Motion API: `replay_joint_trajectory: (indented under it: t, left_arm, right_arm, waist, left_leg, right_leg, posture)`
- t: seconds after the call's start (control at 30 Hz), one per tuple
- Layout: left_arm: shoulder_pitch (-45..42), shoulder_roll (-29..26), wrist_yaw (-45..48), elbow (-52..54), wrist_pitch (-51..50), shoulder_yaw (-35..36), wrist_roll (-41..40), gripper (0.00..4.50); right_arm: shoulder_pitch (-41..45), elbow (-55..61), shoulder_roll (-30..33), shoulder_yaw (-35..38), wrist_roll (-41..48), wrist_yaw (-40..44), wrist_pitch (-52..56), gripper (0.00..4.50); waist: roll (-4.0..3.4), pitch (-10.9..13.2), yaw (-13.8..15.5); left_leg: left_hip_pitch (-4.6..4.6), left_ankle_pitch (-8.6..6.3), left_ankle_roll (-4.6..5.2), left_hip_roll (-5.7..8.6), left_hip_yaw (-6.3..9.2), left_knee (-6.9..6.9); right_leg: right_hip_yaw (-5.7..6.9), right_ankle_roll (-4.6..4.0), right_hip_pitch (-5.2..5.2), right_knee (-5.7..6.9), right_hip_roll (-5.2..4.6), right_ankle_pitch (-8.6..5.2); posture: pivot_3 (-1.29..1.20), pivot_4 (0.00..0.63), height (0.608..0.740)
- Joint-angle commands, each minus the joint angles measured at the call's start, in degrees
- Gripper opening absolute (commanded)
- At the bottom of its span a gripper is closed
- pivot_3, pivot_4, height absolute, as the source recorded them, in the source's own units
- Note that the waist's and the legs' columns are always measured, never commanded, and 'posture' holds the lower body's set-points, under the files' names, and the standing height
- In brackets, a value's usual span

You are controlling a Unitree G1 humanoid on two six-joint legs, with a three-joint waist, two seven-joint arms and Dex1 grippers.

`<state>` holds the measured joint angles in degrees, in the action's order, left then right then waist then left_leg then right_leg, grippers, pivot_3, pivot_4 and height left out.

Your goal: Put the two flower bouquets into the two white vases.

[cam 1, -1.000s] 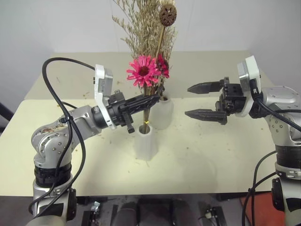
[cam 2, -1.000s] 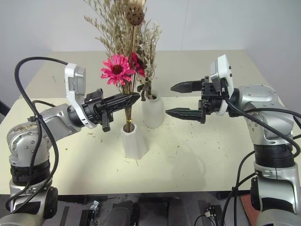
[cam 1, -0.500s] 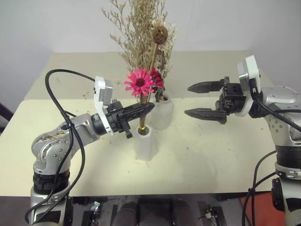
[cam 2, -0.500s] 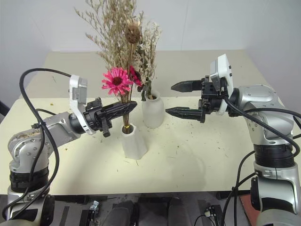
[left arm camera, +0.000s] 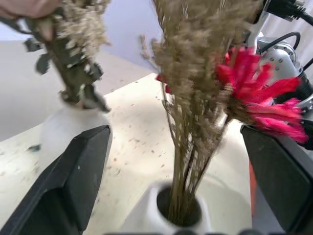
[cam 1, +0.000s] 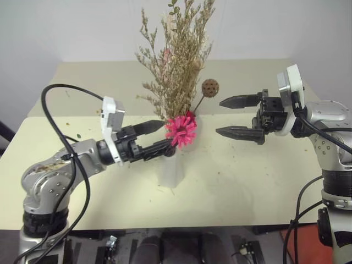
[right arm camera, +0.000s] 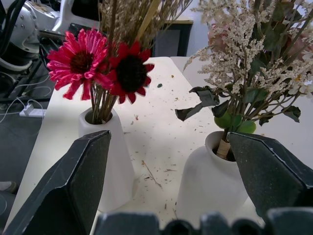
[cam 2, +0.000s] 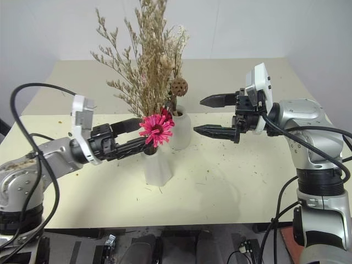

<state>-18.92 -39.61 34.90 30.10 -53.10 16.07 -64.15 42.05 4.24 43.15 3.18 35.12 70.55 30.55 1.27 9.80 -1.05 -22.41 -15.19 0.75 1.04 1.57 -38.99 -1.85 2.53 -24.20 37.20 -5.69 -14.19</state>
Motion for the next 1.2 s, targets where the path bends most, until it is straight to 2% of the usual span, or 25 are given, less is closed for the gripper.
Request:
replay_joint_trajectory:
  t: [0.03, 0.37, 0.73, 0.87, 1.2]
  left_arm:
    - [4.8, -4.7, 1.8, 3.3, 0.0, 6.7, -2.4, 4.48]
    - [15.4, -13.8, 6.9, 2.8, 0.8, 20.8, -2.5, 4.48]
    - [24.2, -18.1, 15.3, 2.3, 0.3, 30.0, -2.7, 4.48]
    - [25.0, -18.5, 16.1, 1.6, 0.9, 31.0, -1.4, 4.48]
    - [24.0, -16.9, 14.6, 2.8, 2.3, 27.8, -0.8, 4.48]
  right_arm:
    - [0.2, 1.5, 0.9, 1.9, 1.2, -0.1, 0.4, 4.5]
    - [-3.7, 1.6, 2.1, 1.4, -0.8, -0.9, -0.2, 4.5]
    - [-6.3, 0.2, 4.6, 2.0, -1.4, -1.2, 0.2, 4.5]
    - [-7.2, 0.2, 5.5, 2.2, -1.4, -1.1, 0.1, 4.5]
    - [-7.1, 0.3, 6.5, 1.8, -1.6, -1.0, 0.3, 4.5]
  waist:
    - [0.0, 0.0, 0.0]
    - [0.0, 0.0, 0.3]
    - [0.0, 0.0, 0.2]
    - [0.0, 0.0, 0.2]
    - [0.0, 0.0, 0.2]
  left_leg:
    - [0.0, 0.0, 0.0, 0.0, -0.01, 0.01]
    - [0.04, -0.04, 0.06, 0.01, -0.01, 0.05]
    - [0.1, -0.04, 0.06, -0.01, -0.06, 0.11]
    - [0.09, -0.04, 0.06, -0.01, -0.06, 0.1]
    - [0.09, -0.05, 0.07, -0.02, -0.07, 0.11]
  right_leg:
    - [0.0, 0.0, 0.0, 0.0, 0.0, 0.0]
    - [0.01, -0.01, 0.04, -0.07, -0.01, 0.0]
    - [0.0, -0.03, 0.05, -0.08, 0.0, 0.01]
    - [0.0, -0.03, 0.06, -0.08, -0.01, 0.01]
    - [-0.01, -0.03, 0.05, -0.08, -0.01, 0.02]
  posture:
    - [0.0, 0.15, 0.74]
    - [0.0, 0.15, 0.74]
    - [0.0, 0.15, 0.74]
    - [0.0, 0.15, 0.74]
    - [0.0, 0.15, 0.74]
